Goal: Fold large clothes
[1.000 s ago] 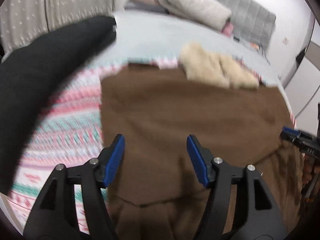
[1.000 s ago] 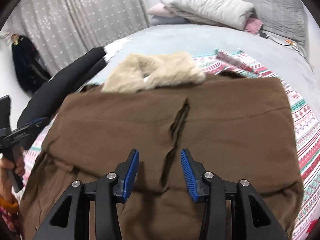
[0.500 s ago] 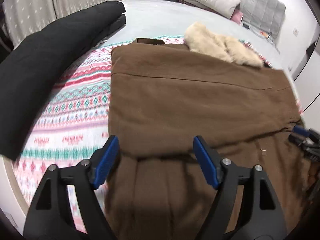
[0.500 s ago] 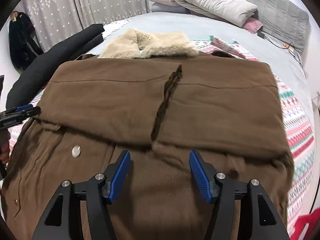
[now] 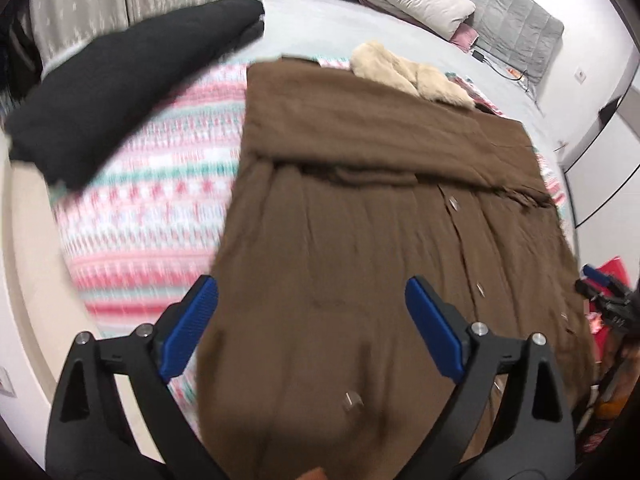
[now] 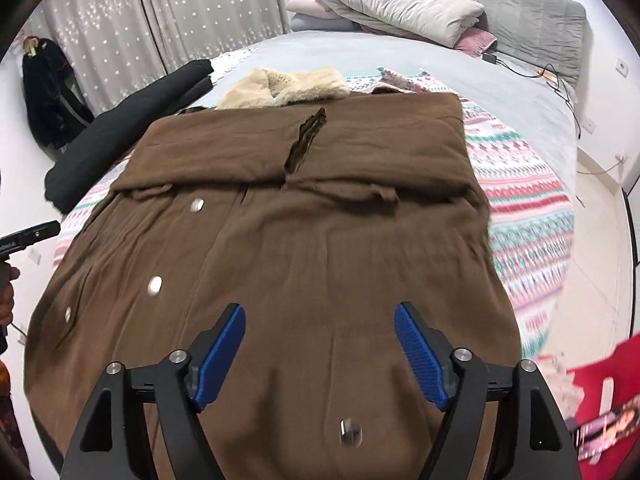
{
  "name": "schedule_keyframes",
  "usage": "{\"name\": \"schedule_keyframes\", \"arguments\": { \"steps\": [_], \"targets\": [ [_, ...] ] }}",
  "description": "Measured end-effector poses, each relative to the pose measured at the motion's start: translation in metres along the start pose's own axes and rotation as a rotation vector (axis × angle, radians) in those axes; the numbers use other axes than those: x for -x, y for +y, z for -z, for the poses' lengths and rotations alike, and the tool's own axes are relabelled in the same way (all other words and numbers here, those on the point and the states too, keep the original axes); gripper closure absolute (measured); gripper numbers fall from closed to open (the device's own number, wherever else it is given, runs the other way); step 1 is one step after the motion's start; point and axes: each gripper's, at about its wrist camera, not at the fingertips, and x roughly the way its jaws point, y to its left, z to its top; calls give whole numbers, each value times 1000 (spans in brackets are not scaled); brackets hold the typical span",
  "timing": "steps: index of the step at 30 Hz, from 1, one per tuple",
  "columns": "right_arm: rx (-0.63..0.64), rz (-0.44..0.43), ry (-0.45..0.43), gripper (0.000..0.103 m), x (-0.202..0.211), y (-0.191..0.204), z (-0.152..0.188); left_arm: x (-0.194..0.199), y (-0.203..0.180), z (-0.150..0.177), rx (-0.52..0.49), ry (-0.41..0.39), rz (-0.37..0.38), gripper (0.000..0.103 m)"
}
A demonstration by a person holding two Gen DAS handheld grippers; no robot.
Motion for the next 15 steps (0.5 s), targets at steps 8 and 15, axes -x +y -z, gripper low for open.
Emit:
{"name": "schedule_keyframes", "arguments": {
  "steps": [8,15],
  "targets": [
    [6,-11,42,19,24,-2,50,11,10,55,64,69,30,8],
    [59,-46,121,19,33,-18,73,19,25,79,40,127,34,8]
  ]
}}
